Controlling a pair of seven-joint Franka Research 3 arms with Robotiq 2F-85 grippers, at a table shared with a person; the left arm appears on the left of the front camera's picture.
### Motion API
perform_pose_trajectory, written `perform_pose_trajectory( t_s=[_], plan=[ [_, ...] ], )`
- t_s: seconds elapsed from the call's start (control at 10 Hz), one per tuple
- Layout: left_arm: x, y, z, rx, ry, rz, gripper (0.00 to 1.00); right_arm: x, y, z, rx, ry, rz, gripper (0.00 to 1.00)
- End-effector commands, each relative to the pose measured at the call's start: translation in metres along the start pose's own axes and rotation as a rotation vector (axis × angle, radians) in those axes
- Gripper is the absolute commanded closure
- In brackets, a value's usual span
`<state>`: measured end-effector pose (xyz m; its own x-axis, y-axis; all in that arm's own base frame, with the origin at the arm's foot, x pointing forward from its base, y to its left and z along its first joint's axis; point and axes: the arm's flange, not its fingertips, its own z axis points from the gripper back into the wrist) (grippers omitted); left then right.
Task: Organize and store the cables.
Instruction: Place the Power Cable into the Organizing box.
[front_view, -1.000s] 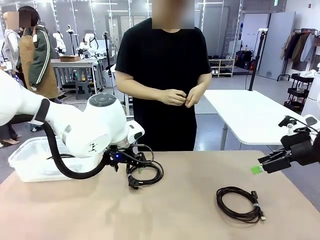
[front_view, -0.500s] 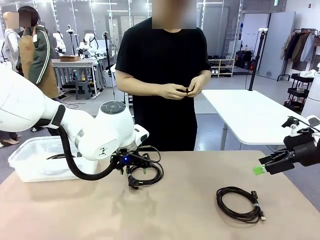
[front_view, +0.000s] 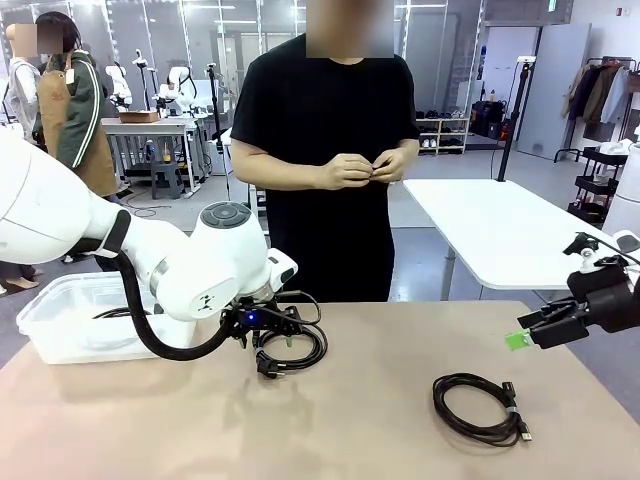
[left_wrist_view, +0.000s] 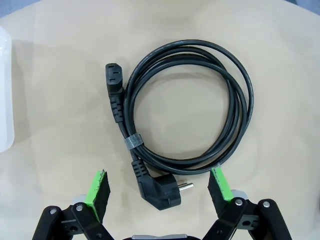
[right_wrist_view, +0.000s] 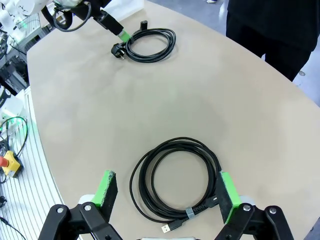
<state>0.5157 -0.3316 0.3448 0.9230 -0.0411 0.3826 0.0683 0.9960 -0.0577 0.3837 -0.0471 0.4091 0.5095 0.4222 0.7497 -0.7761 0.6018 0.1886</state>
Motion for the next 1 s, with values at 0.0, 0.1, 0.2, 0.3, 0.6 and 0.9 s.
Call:
perform_pose_trajectory(
  t_s=[0.0, 0.1, 0.2, 0.3, 0.6, 0.9],
  plan=[
    [0.003, -0.007, 0.001, 0.078, 0.015, -0.001, 0.0, 0.002, 0.0, -0.001, -0.017, 0.01, -0.021, 0.0],
    [0.01, -0.011, -0.001, 0.107, 0.061, 0.002, 0.0, 0.002, 0.0, -0.001, -0.017, 0.01, -0.021, 0.0],
    [0.019, -0.014, -0.003, 0.124, 0.088, 0.019, 0.0, 0.002, 0.0, -0.001, -0.017, 0.01, -0.021, 0.0],
    [0.029, -0.014, -0.009, 0.148, 0.109, 0.05, 0.0, 0.002, 0.0, -0.001, -0.017, 0.01, -0.021, 0.0],
    [0.053, -0.004, -0.034, 0.161, 0.232, 0.158, 0.0, 0.002, 0.0, -0.001, -0.017, 0.01, -0.021, 0.0],
    [0.066, 0.005, -0.055, 0.133, 0.311, 0.212, 0.0, 0.002, 0.0, -0.001, -0.017, 0.01, -0.021, 0.0]
  ],
)
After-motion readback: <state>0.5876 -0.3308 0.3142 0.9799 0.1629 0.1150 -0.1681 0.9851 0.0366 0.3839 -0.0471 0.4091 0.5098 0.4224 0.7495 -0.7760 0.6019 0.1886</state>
